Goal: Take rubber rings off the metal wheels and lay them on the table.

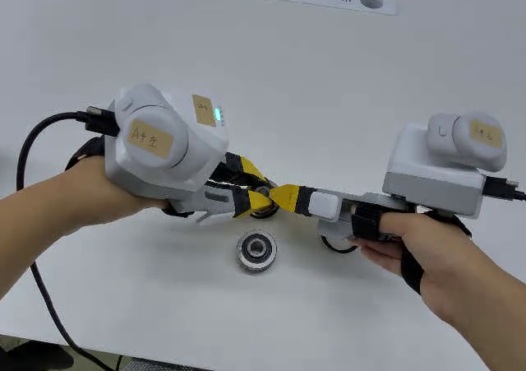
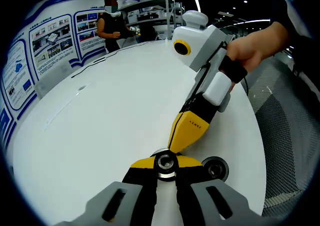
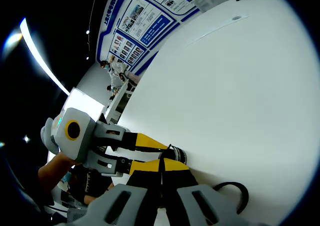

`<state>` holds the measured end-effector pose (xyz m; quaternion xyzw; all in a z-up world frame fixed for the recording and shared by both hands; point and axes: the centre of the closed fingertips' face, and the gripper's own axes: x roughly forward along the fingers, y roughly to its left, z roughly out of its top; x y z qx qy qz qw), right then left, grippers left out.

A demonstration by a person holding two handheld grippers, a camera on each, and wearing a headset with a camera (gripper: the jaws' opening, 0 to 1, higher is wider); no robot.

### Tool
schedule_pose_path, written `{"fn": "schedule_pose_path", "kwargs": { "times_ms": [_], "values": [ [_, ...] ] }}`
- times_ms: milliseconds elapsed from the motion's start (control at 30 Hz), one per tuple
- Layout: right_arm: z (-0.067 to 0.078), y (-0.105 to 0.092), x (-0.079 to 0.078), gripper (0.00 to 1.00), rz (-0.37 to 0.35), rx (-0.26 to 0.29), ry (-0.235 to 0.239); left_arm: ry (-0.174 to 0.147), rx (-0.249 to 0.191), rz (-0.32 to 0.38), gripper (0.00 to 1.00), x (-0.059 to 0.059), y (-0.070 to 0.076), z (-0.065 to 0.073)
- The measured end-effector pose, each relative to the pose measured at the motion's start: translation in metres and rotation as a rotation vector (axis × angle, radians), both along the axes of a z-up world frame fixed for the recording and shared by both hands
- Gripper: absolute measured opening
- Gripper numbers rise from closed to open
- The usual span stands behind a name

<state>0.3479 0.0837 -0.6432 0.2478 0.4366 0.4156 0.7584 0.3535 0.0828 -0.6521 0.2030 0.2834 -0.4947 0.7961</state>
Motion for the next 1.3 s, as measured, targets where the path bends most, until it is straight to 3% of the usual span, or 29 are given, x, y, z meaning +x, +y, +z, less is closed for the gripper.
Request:
{"fn": "schedule_pose_path", "kwargs": {
  "times_ms": [300,500,767,900,967,1133,1300],
  "values": [
    [0.002,-0.003,0.000,0.01,-0.034,-0.016,0.004,-0.013,0.012,-0.011,0.13,0.001,0.000,-0.001],
    [0.000,-0.003,0.000,0.01,-0.034,-0.022,0.014,0.005,-0.025,0.015,0.13,0.000,0.000,0.000],
    [-0.001,-0.002,0.001,0.01,-0.039,-0.027,0.023,0.001,0.001,0.011,0.14,0.000,0.001,-0.001],
    [0.000,0.000,0.001,0.01,-0.044,-0.024,0.028,-0.009,0.018,0.007,0.15,0.001,0.003,0.000],
    [0.001,0.001,0.001,0.01,-0.044,-0.020,0.026,-0.036,0.042,0.002,0.18,0.002,0.005,0.001],
    [0.005,0.003,0.003,0.01,-0.053,-0.007,0.027,-0.042,0.064,-0.005,0.22,-0.003,0.012,0.004],
    [0.010,0.005,0.003,0.01,-0.059,0.009,0.030,-0.054,0.048,0.030,0.25,-0.003,0.020,0.011]
  ]
}}
